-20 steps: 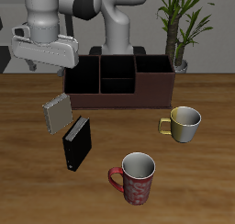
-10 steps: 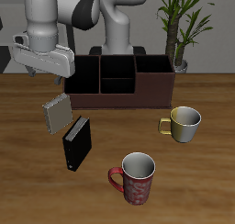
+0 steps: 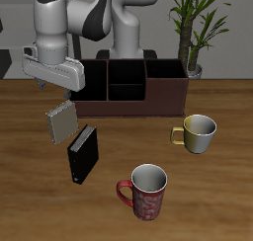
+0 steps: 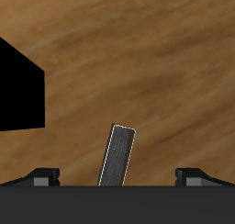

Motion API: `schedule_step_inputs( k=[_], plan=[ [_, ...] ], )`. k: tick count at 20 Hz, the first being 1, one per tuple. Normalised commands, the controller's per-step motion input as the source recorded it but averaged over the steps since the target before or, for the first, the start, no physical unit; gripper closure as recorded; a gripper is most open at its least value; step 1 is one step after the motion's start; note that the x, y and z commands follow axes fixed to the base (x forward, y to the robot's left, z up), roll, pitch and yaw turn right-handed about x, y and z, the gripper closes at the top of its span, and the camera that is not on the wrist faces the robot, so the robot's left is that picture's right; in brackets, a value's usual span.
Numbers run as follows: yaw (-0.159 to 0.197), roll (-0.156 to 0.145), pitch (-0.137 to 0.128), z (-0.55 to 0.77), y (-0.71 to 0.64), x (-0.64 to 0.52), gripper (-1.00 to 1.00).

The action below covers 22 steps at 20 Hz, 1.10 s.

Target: Place the yellow book into the back desk caddy's left compartment and place the black book into the back desk caddy's right compartment

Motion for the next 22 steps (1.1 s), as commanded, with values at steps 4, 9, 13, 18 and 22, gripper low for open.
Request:
schedule_step_inputs(
  k=[4, 9, 13, 18, 22],
  plan=[
    [0.005, -0.006, 0.026, -0.19, 0.06, 0.05, -1.0],
    [-0.003, -0.039, 0.036, -0.21, -0.07, 0.1, -1.0],
    [0.008, 0.005, 0.022, -0.21, -0.1, 0.08, -1.0],
    [-0.041, -0.035, 0.046, -0.3, -0.32, 0.1, -1.0],
    [-0.032, -0.02, 0.017, -0.21, -0.1, -0.07, -1.0]
  ],
)
